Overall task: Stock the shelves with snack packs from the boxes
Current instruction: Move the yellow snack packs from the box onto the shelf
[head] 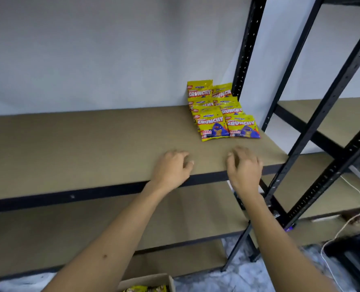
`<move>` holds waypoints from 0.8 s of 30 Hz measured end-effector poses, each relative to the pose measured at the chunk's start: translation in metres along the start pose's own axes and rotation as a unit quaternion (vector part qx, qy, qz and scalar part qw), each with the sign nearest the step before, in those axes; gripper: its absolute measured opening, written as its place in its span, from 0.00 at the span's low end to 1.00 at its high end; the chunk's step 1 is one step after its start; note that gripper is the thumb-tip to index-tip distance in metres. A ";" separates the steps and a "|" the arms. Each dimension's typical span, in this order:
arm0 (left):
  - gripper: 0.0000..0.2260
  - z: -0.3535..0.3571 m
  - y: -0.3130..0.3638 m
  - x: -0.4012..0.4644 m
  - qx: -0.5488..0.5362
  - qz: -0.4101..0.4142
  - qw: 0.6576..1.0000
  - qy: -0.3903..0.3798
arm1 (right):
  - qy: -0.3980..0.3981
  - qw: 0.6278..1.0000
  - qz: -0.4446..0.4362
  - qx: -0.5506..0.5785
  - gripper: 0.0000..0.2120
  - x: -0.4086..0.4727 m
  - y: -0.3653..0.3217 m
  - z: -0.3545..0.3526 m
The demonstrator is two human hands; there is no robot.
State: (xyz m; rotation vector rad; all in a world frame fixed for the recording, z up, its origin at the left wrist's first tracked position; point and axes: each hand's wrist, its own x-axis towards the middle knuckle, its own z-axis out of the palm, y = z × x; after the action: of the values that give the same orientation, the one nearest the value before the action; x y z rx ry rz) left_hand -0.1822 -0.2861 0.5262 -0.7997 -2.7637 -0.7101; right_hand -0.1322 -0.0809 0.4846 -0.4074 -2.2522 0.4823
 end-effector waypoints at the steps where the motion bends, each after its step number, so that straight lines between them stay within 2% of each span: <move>1: 0.17 0.000 -0.003 -0.015 0.049 0.043 0.998 0.020 | 0.010 1.000 -0.011 0.005 0.20 -0.017 -0.003 0.001; 3: 0.20 0.000 -0.012 -0.048 0.122 0.113 0.984 0.059 | 0.017 0.999 -0.020 0.031 0.19 -0.049 -0.011 0.004; 5: 0.26 0.001 -0.027 -0.080 0.165 0.165 0.970 0.072 | -0.007 0.998 0.005 0.070 0.22 -0.081 -0.023 0.007; 8: 0.25 0.001 -0.063 -0.125 0.124 0.185 0.974 0.045 | -0.072 0.991 0.056 0.100 0.22 -0.137 -0.048 0.014; 11: 0.23 0.001 -0.119 -0.185 0.041 0.090 0.994 -0.053 | -0.194 0.970 0.105 0.103 0.22 -0.213 -0.078 0.027; 15: 0.21 0.010 -0.213 -0.272 -0.013 -0.050 0.988 -0.147 | -0.324 0.925 0.178 0.085 0.22 -0.314 -0.127 0.039; 19: 0.18 0.021 -0.278 -0.350 -0.047 -0.193 0.955 -0.219 | -0.420 0.877 0.216 0.083 0.21 -0.390 -0.163 0.046; 24: 0.14 0.058 -0.322 -0.431 -0.133 -0.334 0.903 -0.234 | -0.537 0.814 0.218 0.041 0.20 -0.457 -0.161 0.059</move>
State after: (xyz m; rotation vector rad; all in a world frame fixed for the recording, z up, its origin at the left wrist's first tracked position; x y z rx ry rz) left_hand 0.0037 -0.6932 0.2215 -0.0009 -3.4653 -1.1560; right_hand 0.0954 -0.4318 0.2338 -0.7418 -3.1955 1.3031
